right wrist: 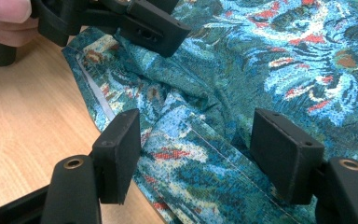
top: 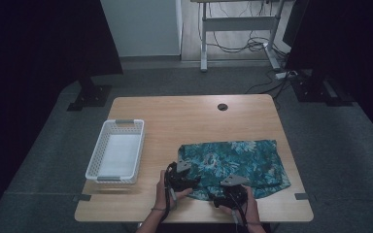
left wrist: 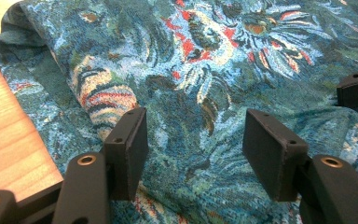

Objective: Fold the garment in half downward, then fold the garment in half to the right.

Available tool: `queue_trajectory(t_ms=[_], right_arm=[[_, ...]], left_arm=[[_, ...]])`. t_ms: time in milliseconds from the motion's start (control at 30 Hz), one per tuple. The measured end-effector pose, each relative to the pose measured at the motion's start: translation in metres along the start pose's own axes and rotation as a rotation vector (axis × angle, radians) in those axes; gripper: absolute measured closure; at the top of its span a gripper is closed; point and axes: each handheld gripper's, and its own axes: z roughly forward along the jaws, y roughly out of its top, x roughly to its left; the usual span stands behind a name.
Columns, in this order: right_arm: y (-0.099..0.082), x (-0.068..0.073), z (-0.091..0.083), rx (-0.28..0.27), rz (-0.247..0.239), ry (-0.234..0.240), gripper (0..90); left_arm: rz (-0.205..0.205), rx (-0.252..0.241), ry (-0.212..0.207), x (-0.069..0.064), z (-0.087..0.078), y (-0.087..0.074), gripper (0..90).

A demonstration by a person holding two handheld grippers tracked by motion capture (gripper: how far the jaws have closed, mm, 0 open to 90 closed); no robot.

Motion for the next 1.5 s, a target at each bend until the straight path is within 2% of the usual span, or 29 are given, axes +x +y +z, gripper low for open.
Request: queue_trajectory(t_ms=[233, 433, 567, 800, 1000, 1067, 1233, 1500], right_arm=[[0.004, -0.005, 0.005, -0.004, 0.012, -0.001, 32.7], [0.004, -0.002, 0.004, -0.003, 0.007, -0.010, 32.2], [0.003, -0.002, 0.003, -0.006, 0.012, -0.006, 30.5], [0.002, -0.002, -0.006, -0.053, 0.024, 0.004, 26.9], [0.001, 0.000, -0.020, -0.101, 0.031, 0.011, 26.7], [0.001, 0.002, -0.021, -0.105, 0.027, 0.014, 26.6], [0.000, 0.006, -0.021, -0.105, 0.013, 0.014, 26.0], [-0.004, 0.012, -0.023, -0.088, -0.022, -0.002, 24.8]], left_arm=[[-0.021, -0.002, -0.006, 0.006, 0.002, 0.002, 40.4], [-0.020, -0.008, -0.014, 0.007, 0.002, 0.002, 40.1], [-0.015, -0.026, -0.005, 0.007, 0.000, 0.000, 39.0], [-0.006, -0.067, -0.010, 0.007, -0.019, -0.005, 35.7], [-0.016, -0.087, -0.008, 0.013, -0.039, -0.017, 33.4], [-0.037, -0.097, -0.014, 0.017, -0.044, -0.021, 32.2], [-0.041, -0.086, -0.025, 0.024, -0.050, -0.025, 28.5], [-0.042, -0.070, -0.011, 0.028, -0.054, -0.029, 23.6]])
